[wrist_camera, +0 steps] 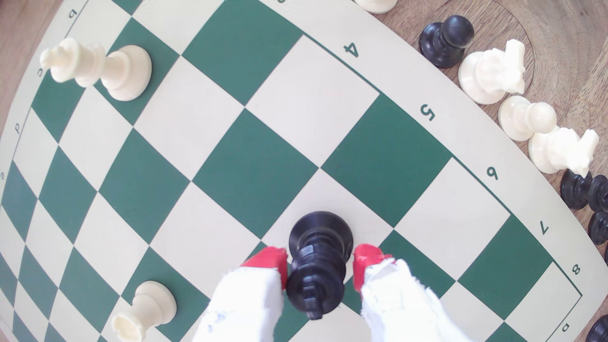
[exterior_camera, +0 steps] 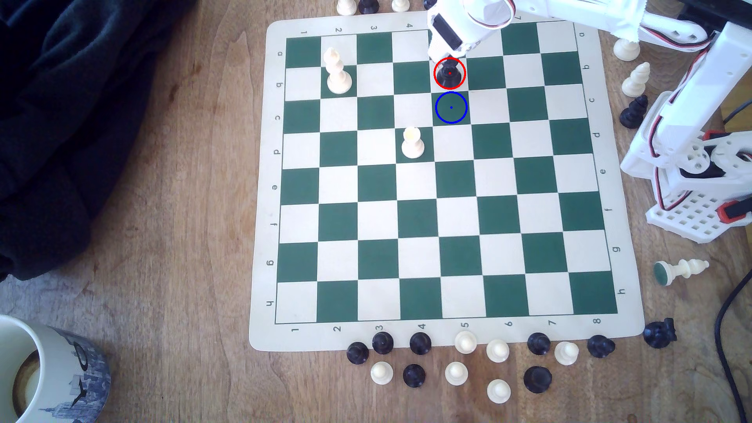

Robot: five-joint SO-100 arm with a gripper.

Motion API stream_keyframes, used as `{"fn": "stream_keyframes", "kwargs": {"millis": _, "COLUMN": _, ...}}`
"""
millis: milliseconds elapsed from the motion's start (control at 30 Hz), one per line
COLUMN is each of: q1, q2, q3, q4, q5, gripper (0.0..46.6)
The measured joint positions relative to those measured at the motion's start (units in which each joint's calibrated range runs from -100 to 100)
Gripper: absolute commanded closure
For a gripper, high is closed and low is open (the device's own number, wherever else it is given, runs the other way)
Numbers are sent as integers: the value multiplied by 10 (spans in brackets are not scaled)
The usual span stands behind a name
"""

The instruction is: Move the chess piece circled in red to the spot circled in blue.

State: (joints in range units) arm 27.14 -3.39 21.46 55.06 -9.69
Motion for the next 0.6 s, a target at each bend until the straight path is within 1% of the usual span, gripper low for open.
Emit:
{"fn": "stream_keyframes", "kwargs": {"millis": 167, "q1": 0, "q2": 0, "q3": 0, "q4": -8, "q5": 0, "gripper": 381}}
{"fn": "stream_keyframes", "kwargs": {"millis": 267, "q1": 0, "q2": 0, "q3": 0, "q4": -8, "q5": 0, "gripper": 381}}
{"fn": "stream_keyframes", "kwargs": {"millis": 433, "q1": -10, "q2": 0, "q3": 0, "q4": -8, "q5": 0, "gripper": 370}}
{"fn": "stream_keyframes", "kwargs": {"millis": 500, "q1": -10, "q2": 0, "q3": 0, "q4": -7, "q5": 1, "gripper": 358}}
{"fn": "stream_keyframes", "kwargs": {"millis": 600, "q1": -9, "q2": 0, "q3": 0, "q4": -7, "q5": 0, "gripper": 357}}
